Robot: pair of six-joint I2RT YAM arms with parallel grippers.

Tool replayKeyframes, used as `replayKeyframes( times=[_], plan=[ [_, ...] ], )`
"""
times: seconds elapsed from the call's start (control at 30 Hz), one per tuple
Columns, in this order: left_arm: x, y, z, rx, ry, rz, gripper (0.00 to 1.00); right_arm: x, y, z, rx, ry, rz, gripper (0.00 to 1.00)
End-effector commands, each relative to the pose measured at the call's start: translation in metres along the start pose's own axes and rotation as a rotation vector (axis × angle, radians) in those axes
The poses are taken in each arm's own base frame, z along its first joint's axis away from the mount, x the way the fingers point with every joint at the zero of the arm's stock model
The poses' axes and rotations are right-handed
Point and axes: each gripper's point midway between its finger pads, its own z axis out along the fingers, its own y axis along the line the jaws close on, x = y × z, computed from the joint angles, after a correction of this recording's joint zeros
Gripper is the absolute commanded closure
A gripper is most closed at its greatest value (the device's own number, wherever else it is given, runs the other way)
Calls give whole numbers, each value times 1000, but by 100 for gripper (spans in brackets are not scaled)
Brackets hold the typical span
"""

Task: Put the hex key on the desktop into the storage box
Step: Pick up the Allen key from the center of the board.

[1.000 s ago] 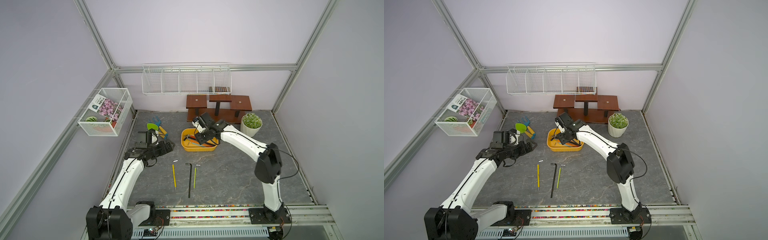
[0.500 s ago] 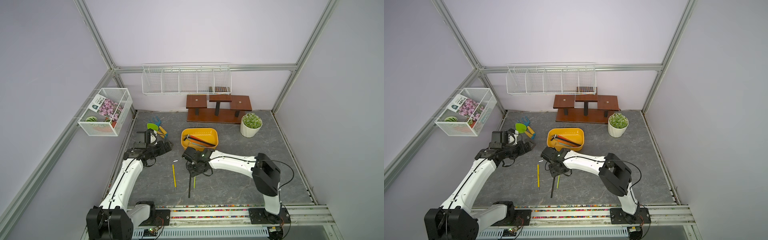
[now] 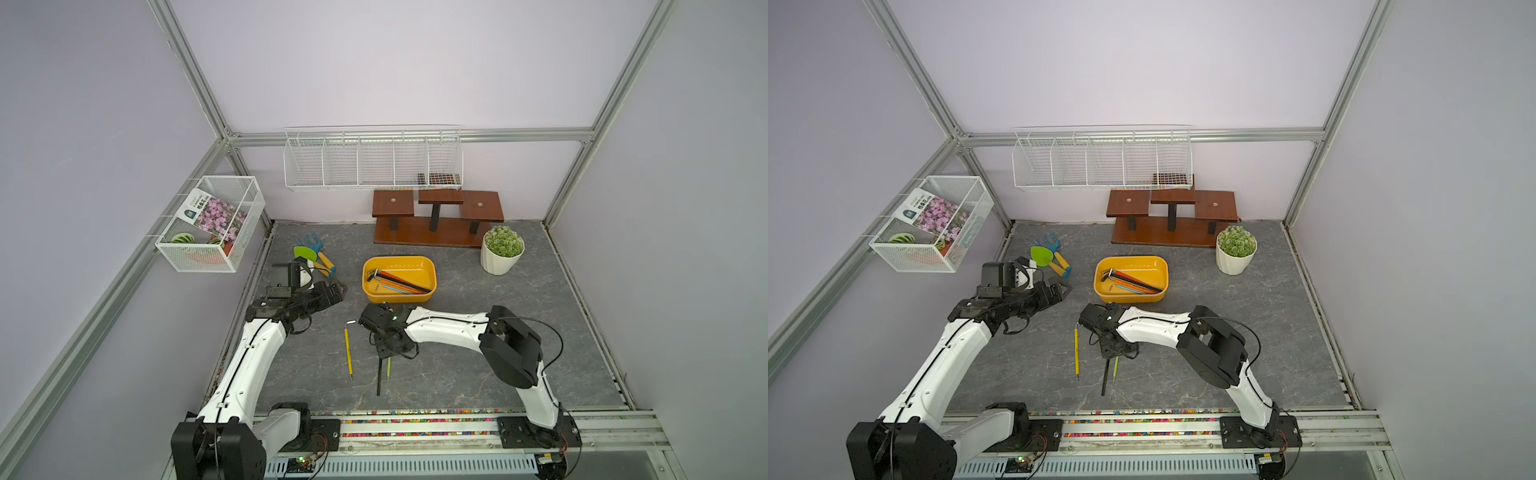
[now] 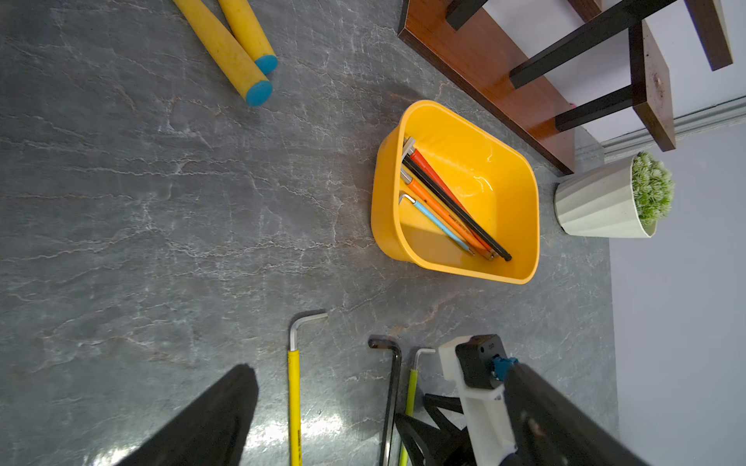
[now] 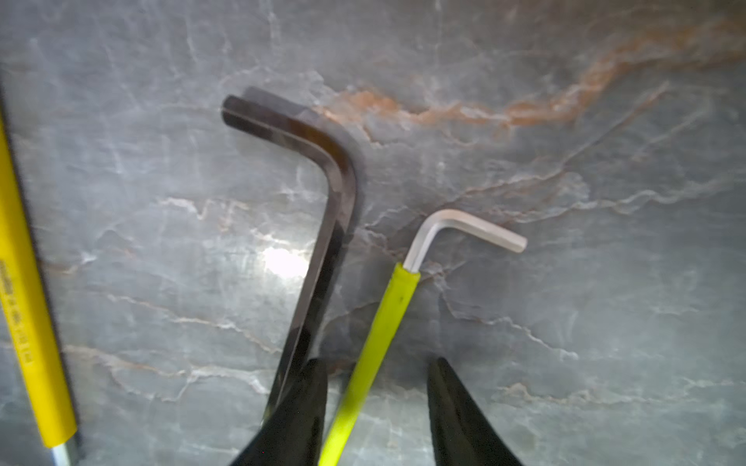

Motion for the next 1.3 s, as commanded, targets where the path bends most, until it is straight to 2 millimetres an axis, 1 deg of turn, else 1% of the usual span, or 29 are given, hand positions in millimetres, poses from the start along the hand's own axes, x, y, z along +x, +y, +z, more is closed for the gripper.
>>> replayKeyframes(
  times=[0.0,0.07,0.13,0.23,0.33,0.4,0.53,0.63,0.7,0.8,0.9,1.1,1.2,1.27],
  plan=[
    [-1,-1,-3,12,-11,5,0,11,-18,23,101,26,14,66],
    [-1,-1,-2,12,-11,5,0,11,-23,23,124,21,9,74],
    [-1,-2,-3,14,-12,7,0,11,-28,21,147,13,4,80],
    [-1,-1,-2,13,-10,5,0,7,-36,14,186,-9,-5,88],
    [-1,-2,-2,15,-8,4,0,-2,-43,2,211,-38,-22,96],
    [-1,-2,-2,15,-8,5,0,-9,-47,-7,212,-59,-39,99],
    [0,-1,-2,14,-6,4,0,-28,-50,-33,197,-111,-84,100],
    [0,-1,-2,15,-5,3,0,-49,-54,-58,182,-168,-117,100],
    [0,-1,-2,15,-7,4,0,-67,-56,-76,159,-209,-139,99],
    [0,-2,-2,16,-7,4,0,-95,-57,-96,118,-257,-197,98],
    [0,-1,-1,16,-5,4,0,-123,-52,-107,91,-306,-288,99],
    [0,0,0,11,-2,4,0,-177,-58,-107,83,-343,-387,98],
    [1,0,0,11,0,3,0,-202,-62,-99,51,-349,-426,98],
    [0,0,0,11,1,4,0,-216,-65,-91,47,-344,-453,98]
  ],
)
